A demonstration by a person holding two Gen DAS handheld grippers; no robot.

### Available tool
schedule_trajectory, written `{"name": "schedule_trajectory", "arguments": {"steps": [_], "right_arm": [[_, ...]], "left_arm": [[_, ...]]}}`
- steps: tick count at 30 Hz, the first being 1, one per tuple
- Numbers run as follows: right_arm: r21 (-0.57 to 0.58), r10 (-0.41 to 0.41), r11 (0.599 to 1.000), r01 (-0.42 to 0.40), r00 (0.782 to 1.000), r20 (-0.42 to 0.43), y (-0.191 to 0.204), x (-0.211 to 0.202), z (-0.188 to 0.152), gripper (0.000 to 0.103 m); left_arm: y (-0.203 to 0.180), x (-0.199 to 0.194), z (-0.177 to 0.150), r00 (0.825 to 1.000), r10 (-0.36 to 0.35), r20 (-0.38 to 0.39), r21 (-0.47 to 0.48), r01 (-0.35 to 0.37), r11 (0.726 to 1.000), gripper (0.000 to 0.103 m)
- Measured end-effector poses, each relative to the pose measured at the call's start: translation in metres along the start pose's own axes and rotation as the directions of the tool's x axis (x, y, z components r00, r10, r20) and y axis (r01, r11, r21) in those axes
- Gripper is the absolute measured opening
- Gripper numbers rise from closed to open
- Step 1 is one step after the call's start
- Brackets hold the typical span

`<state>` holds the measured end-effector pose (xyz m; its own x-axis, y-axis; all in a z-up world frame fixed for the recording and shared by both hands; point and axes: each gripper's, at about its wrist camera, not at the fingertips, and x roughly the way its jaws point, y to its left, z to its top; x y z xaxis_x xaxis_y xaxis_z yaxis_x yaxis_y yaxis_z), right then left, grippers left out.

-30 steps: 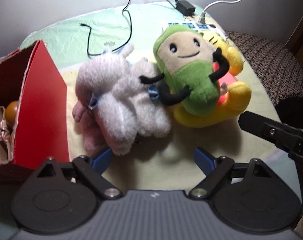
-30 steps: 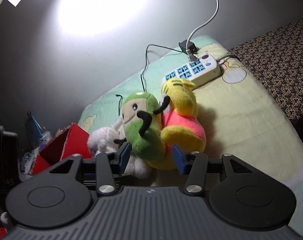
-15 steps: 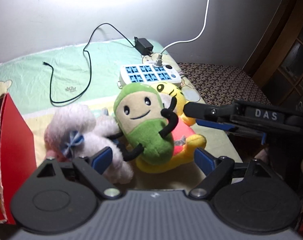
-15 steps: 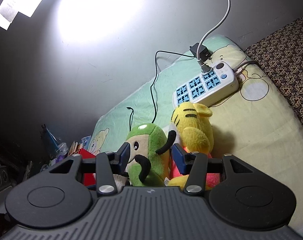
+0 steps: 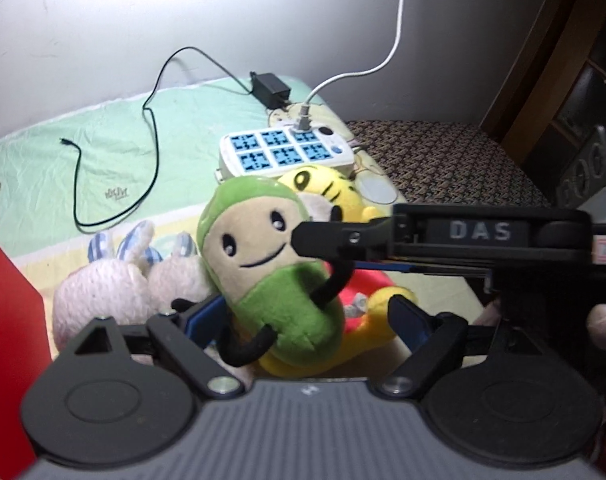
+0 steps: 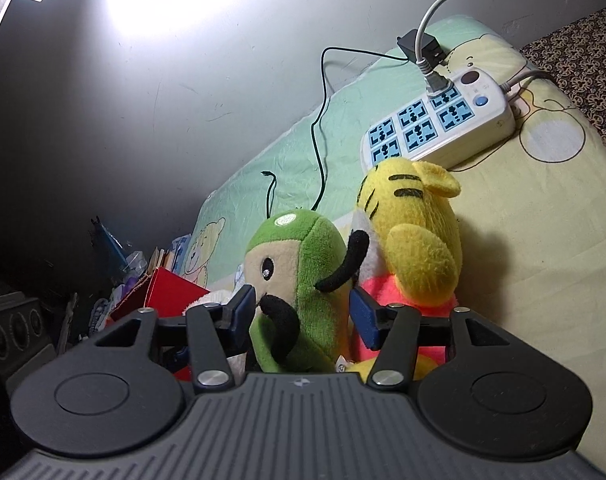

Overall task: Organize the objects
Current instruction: 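Close the right gripper on the green plush and lift it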

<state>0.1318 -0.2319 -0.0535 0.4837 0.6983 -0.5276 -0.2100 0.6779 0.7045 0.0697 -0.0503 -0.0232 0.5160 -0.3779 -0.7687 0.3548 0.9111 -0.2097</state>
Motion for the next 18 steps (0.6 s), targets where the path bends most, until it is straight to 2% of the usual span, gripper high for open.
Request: {"name": "schedule_trajectory", "arguments": {"steps": [4, 6, 9, 18], "right_arm": [[0.023, 0.022, 1.0, -0.022, 0.999, -0.024, -0.003, 0.013, -0.001, 0.056], [0.042, 0.037, 0.998, -0.037, 0.999, -0.02, -0.004, 0.014, -0.001, 0.051], [0.029, 0.042, 0.999, -0.042, 0.999, -0.01, -0.002, 0.009, -0.002, 0.049], [-0.016, 0.123, 0.992, -0.122, 0.992, 0.037, 0.021, -0.018, -0.012, 0.049]], "left_arm": [[0.015, 0.019, 0.002, 0.999, -0.017, -0.036, -0.053, 0.015, 0.998, 0.078], [0.016, 0.023, 0.003, 0.999, -0.018, -0.033, -0.056, 0.016, 0.998, 0.075], [0.014, 0.026, 0.004, 0.999, -0.004, -0.033, -0.047, 0.003, 0.999, 0.073], [0.0, -0.009, -0.003, 0.999, 0.016, 0.028, 0.001, -0.016, 1.0, 0.073]]}}
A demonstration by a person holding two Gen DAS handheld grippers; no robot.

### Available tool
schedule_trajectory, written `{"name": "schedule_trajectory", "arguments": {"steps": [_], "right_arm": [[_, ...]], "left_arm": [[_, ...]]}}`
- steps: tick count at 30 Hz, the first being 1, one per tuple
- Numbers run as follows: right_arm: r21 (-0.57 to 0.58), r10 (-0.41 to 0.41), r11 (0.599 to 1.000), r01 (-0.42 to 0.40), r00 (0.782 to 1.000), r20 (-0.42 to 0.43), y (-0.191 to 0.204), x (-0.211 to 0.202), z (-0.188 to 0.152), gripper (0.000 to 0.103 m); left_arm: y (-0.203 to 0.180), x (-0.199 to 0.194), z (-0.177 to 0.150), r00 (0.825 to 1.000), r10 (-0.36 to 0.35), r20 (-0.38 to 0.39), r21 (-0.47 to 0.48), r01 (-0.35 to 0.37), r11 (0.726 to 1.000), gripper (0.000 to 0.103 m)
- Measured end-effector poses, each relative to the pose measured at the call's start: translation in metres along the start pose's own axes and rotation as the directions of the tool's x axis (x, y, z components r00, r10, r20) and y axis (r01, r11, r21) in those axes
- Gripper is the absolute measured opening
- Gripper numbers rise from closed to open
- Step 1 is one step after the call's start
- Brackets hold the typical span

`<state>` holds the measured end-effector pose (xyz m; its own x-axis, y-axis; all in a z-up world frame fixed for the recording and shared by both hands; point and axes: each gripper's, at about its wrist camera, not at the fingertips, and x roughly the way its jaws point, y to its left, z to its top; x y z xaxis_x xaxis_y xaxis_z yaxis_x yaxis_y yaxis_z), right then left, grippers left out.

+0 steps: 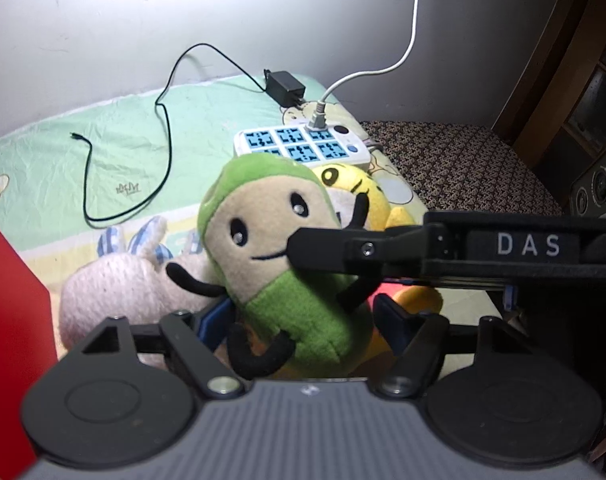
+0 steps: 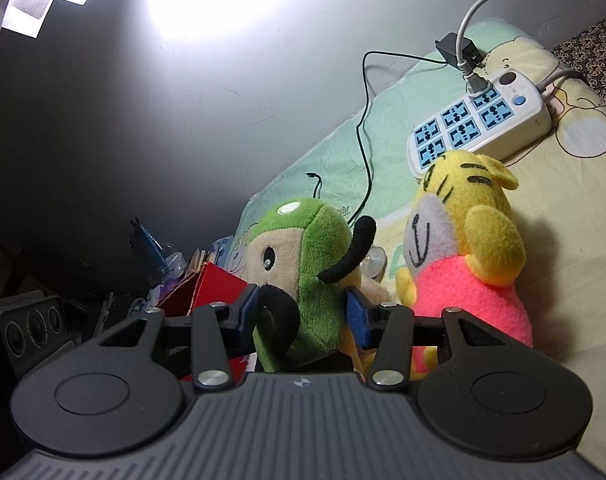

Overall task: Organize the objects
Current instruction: 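Close the right gripper on the green plush and lift it, then carry the green plush with the right gripper over the red box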

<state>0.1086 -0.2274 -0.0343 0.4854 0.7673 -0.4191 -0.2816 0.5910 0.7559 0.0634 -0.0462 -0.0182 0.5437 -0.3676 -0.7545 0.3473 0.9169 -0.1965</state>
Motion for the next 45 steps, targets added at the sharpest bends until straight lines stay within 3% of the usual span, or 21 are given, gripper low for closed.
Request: {"name": "schedule_trajectory", "arguments": {"steps": [14, 25, 34, 45], "right_arm": [[-0.123, 0.1, 0.988, -0.092, 0.993, 0.058, 0.079, -0.006, -0.03, 0.049], [-0.16, 0.164, 0.974, -0.159, 0.986, 0.021, 0.171, 0.069, -0.071, 0.049], [-0.053, 0.185, 0.981, -0.188, 0.981, -0.057, 0.223, 0.169, -0.117, 0.049], [0.108, 0.123, 0.988, -0.109, 0.983, -0.137, 0.242, 0.252, -0.149, 0.049]], "left_arm": [[0.009, -0.091, -0.021, 0.985, 0.042, 0.168, -0.009, -0.041, 0.999, 0.073], [0.091, -0.166, -0.048, 0.957, 0.124, 0.26, -0.062, -0.112, 0.992, 0.073], [0.199, -0.211, -0.076, 0.954, 0.202, 0.223, -0.113, -0.181, 0.977, 0.073], [0.304, -0.205, -0.095, 0.972, 0.212, 0.104, -0.148, -0.196, 0.969, 0.073]]}}
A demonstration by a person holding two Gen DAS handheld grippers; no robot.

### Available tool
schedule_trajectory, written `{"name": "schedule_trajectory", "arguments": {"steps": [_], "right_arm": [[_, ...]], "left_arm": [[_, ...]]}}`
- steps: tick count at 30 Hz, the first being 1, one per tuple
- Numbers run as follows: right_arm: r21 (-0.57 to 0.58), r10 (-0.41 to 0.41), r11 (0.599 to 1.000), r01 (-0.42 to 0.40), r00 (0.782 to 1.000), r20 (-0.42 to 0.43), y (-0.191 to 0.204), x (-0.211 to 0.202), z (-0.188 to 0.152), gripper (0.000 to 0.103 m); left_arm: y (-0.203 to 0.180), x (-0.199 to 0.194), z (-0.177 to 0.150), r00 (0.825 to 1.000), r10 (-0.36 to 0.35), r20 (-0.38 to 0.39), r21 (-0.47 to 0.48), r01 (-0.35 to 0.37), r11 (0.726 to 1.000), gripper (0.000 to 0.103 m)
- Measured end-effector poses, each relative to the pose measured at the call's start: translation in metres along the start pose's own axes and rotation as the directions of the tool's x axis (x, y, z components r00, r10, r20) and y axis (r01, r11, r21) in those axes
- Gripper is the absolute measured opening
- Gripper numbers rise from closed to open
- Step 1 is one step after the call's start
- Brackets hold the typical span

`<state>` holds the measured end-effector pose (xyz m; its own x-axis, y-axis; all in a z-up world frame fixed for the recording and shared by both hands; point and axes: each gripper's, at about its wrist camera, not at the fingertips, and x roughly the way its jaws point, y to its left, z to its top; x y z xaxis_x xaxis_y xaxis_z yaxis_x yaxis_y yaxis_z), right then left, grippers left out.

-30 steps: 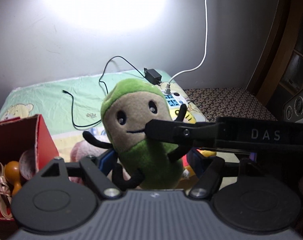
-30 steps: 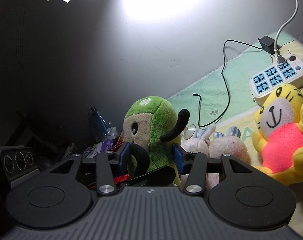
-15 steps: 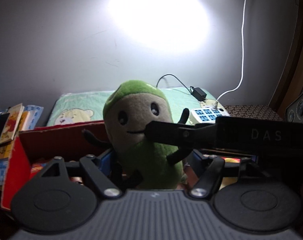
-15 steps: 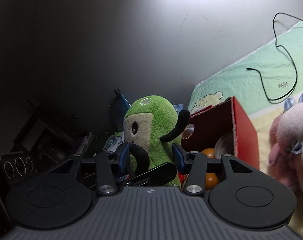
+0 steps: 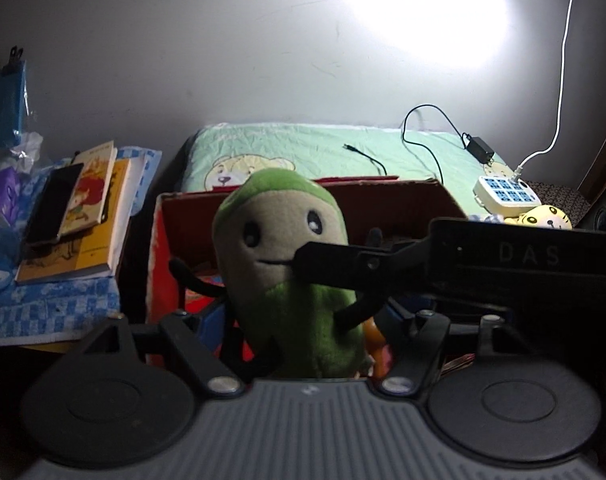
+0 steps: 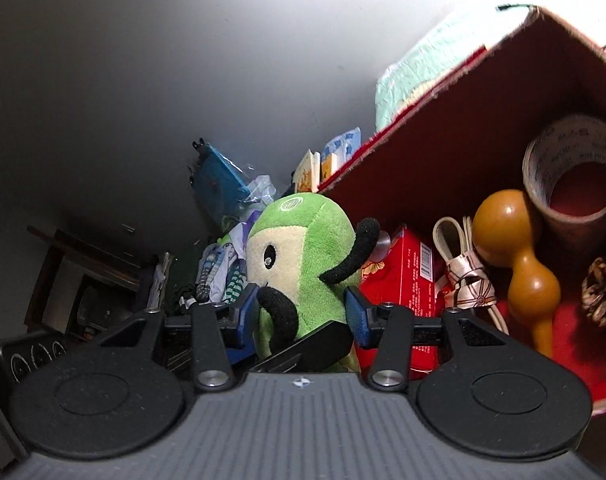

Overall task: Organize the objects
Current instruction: 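Carry the green plush with the right gripper over the red box, then lower the green plush into the red box and open the right gripper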

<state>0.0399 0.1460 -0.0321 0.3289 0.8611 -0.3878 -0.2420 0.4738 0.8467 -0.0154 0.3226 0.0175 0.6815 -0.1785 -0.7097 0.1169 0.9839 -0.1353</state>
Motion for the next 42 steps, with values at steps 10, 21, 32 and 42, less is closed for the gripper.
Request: {"name": "schedule_trajectory", "arguments": {"steps": [10, 21, 32, 42], "right_arm": [[0.021, -0.077, 0.997, 0.077, 0.997, -0.032, -0.002, 0.027, -0.003, 0.049], [0.052, -0.112, 0.992, 0.116, 0.991, -0.076, -0.01, 0.035, -0.003, 0.053], [-0.112, -0.158, 0.982, 0.152, 0.986, -0.05, 0.008, 0.015, -0.01, 0.052], [-0.32, -0.293, 0.9, 0.295, 0.955, 0.057, 0.027, -0.02, -0.005, 0.054]], "left_arm": [[0.034, 0.023, -0.004, 0.997, -0.008, -0.08, -0.024, 0.006, 1.0, 0.073], [0.045, 0.026, -0.006, 0.995, -0.015, -0.099, -0.079, 0.007, 0.997, 0.076], [0.034, -0.006, -0.011, 0.998, 0.039, -0.045, -0.06, -0.042, 0.997, 0.085], [0.013, -0.015, -0.017, 0.993, 0.112, -0.03, -0.049, -0.114, 0.992, 0.086]]}}
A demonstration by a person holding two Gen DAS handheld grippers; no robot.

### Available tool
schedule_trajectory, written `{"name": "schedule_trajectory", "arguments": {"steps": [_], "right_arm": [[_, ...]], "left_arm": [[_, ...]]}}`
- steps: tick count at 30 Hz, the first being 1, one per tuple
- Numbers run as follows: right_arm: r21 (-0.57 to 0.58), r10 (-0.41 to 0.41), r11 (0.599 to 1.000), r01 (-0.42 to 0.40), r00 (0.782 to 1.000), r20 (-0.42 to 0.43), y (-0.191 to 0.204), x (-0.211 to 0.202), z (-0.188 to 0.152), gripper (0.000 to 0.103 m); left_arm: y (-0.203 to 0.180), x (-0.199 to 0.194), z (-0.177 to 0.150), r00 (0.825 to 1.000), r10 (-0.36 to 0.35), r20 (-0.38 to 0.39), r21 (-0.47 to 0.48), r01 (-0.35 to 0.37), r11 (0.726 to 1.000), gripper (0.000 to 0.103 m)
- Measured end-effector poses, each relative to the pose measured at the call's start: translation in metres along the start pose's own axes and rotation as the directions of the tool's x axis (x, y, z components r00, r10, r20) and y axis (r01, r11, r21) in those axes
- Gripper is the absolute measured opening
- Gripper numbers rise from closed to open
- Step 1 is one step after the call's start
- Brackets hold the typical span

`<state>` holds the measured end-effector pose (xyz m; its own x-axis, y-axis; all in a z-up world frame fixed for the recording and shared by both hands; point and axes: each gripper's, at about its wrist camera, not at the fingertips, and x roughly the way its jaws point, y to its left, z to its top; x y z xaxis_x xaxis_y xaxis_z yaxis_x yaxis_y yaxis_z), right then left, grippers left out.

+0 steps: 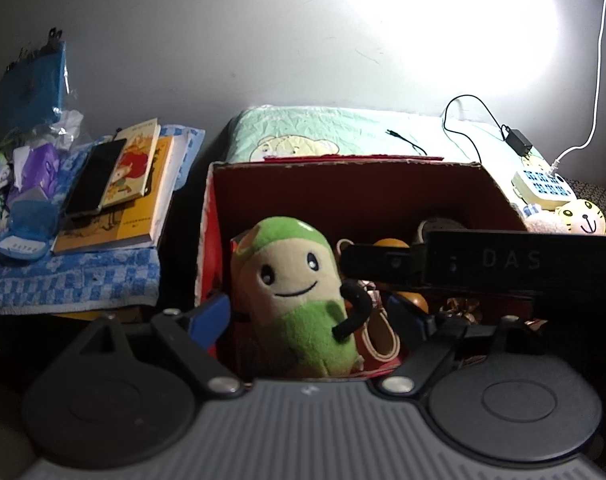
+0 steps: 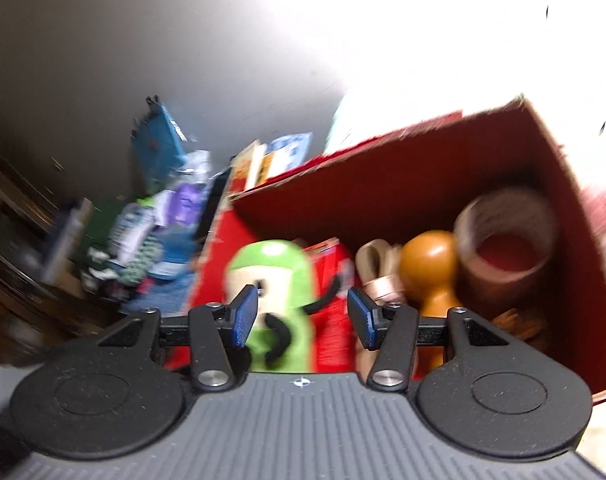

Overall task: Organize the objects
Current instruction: 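Lower the green plush into the red box and open the right gripper, then move the right gripper to the yellow tiger plush in pink shirt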

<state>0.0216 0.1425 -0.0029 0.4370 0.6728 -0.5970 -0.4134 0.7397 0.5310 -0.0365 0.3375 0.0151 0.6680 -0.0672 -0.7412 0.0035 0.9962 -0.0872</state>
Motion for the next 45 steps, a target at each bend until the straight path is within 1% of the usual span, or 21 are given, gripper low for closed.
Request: {"name": "schedule_trajectory", "arguments": {"steps": [3, 5, 7, 12, 18, 24, 31, 35, 45], "right_arm": [[-0.02, -0.047, 0.999, 0.047, 0.999, 0.007, -0.012, -0.012, 0.002, 0.054], [-0.044, -0.09, 0.995, 0.091, 0.996, 0.008, -0.019, -0.021, 0.003, 0.054], [-0.065, -0.112, 0.991, 0.113, 0.993, 0.024, -0.028, -0.032, 0.003, 0.054], [-0.074, -0.105, 0.991, 0.109, 0.993, 0.054, -0.051, -0.057, 0.005, 0.054], [-0.069, -0.125, 0.989, 0.132, 0.987, 0.097, -0.078, -0.09, 0.004, 0.054], [-0.091, -0.154, 0.982, 0.166, 0.979, 0.131, -0.097, -0.117, 0.002, 0.054], [-0.08, -0.183, 0.977, 0.196, 0.972, 0.146, -0.125, -0.14, -0.003, 0.054], [-0.042, -0.185, 0.98, 0.193, 0.972, 0.148, -0.144, -0.153, -0.005, 0.054], [0.03, -0.236, 0.972, 0.234, 0.962, 0.139, -0.183, -0.177, -0.014, 0.054]], "left_arm": [[-0.007, -0.005, -0.001, 1.0, 0.022, 0.0, -0.031, -0.022, 0.999, 0.086], [-0.016, -0.009, -0.001, 0.999, 0.036, 0.005, -0.032, -0.035, 0.999, 0.086], [-0.027, -0.01, 0.0, 0.999, 0.049, 0.009, -0.028, -0.049, 0.998, 0.086], [-0.065, -0.013, 0.0, 0.998, 0.055, 0.012, -0.012, -0.055, 0.998, 0.085], [-0.112, -0.012, 0.002, 0.997, 0.072, 0.009, 0.025, -0.072, 0.997, 0.085], [-0.152, -0.007, 0.002, 0.997, 0.079, -0.016, 0.043, -0.078, 0.996, 0.085], [-0.198, -0.001, -0.003, 0.996, 0.068, -0.05, 0.077, -0.064, 0.995, 0.085], [-0.223, 0.002, -0.007, 0.997, 0.057, -0.055, 0.106, -0.051, 0.993, 0.085], [-0.274, 0.005, -0.014, 0.997, 0.026, -0.074, 0.175, -0.012, 0.984, 0.085]]}}
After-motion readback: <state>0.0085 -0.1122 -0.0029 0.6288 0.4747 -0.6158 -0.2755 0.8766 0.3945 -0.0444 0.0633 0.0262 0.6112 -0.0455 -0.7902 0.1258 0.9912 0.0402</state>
